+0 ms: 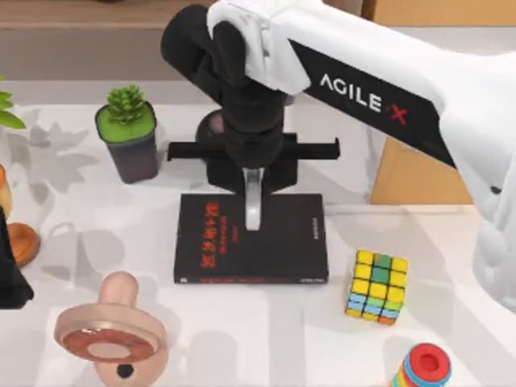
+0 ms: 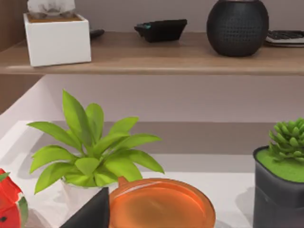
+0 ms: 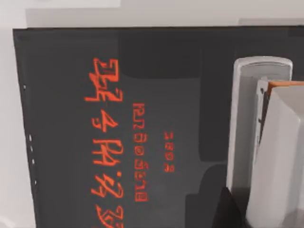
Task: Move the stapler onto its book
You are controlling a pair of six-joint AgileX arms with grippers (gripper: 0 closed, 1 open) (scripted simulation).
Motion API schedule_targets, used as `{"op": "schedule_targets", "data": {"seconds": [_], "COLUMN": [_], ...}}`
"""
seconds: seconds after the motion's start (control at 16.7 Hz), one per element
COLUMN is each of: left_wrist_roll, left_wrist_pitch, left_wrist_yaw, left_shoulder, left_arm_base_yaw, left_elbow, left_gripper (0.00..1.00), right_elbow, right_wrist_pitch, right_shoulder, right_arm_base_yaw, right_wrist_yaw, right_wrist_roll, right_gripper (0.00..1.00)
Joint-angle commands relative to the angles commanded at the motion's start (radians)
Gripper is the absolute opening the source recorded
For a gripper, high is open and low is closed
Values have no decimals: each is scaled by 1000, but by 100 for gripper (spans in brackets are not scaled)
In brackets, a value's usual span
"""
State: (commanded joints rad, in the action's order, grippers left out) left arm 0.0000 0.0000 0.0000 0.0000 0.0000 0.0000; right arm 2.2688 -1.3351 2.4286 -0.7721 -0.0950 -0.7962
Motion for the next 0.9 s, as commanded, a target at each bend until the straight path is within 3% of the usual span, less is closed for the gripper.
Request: {"op": "schedule_targets", "data": {"seconds": [0.9], "left_wrist_roll": [0], "left_wrist_pitch": [0], "left_wrist_yaw": [0], "left_shoulder": [0], "left_arm_base_yaw": [0], "left_elbow": [0], "left_gripper": [100], "right_elbow": [-111], "right_wrist_pitch": [110], "right_shoulder": [20], "right_arm_base_yaw": [-10], "right_wrist_yaw": [3], "right_wrist_roll": [-8], "right_gripper": [0]}}
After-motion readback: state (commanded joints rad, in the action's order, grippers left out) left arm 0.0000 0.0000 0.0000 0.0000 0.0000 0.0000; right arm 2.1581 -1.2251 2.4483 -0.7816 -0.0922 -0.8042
